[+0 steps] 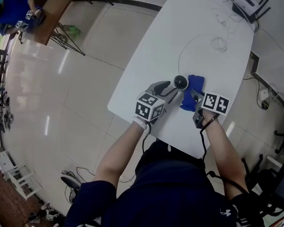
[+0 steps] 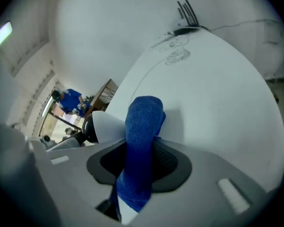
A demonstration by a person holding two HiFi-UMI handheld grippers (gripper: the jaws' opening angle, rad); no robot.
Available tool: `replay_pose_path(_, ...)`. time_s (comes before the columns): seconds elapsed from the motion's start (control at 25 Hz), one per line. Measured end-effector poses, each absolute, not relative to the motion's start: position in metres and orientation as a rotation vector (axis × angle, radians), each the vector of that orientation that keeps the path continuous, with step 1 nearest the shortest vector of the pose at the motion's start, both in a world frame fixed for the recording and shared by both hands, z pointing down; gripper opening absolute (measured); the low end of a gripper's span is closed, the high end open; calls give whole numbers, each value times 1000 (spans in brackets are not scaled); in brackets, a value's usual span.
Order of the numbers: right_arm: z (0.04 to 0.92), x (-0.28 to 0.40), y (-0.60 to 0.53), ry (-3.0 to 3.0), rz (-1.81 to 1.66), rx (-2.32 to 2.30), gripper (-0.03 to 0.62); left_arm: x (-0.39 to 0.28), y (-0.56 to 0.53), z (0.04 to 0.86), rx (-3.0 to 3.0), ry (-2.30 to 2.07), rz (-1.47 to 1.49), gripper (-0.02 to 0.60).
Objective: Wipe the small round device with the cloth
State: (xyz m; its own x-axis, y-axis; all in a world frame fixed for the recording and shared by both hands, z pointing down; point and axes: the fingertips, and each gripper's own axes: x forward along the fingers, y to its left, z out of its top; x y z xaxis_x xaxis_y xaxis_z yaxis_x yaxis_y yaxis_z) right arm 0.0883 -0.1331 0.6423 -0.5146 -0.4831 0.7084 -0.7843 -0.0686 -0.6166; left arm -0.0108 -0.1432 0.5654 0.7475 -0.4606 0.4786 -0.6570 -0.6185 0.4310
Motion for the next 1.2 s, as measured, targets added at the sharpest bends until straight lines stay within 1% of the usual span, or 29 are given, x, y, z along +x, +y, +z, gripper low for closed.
replay_pose_path(0.08,646,83,-127,-1896,1740,1402,135,-9,-142,566,2346,-816,426,177)
replay_pose_path(0.2,645,84,-124,-1868,1838,1477,135,-12,-142,564,2330,-823,403,178)
replay_pose_path(0.28,635,88,-126,-1894,1834,1535,135,-15,-142,561,2325,-837,388,178)
replay_pose_path(0.36,617,88,-131,-1964,1720,1573,135,-20,-141,558,2323,-851,377,178)
replay_pose_path(0.52,580,83,-141,-2125,1286,1577,135,-30,-136,556,2315,-877,359,176)
replay_pose_path(0.68,544,69,-142,-2236,544,1485,135,-41,-123,553,2310,-895,350,176)
replay_pose_path(0.8,519,42,-135,-2212,-34,1294,135,-49,-118,552,2303,-910,347,175)
replay_pose_path(0.88,518,23,-122,-2169,-319,1140,135,-54,-116,554,2289,-925,339,175)
replay_pose_path(0.96,528,6,-106,-2127,-521,991,135,-61,-116,554,2271,-944,328,175)
replay_pose_path(1.04,543,-4,-94,-2082,-652,874,135,-66,-116,555,2261,-960,325,172)
replay_pose_path(1.2,568,-5,-86,-2049,-687,787,135,-69,-114,559,2252,-973,336,170)
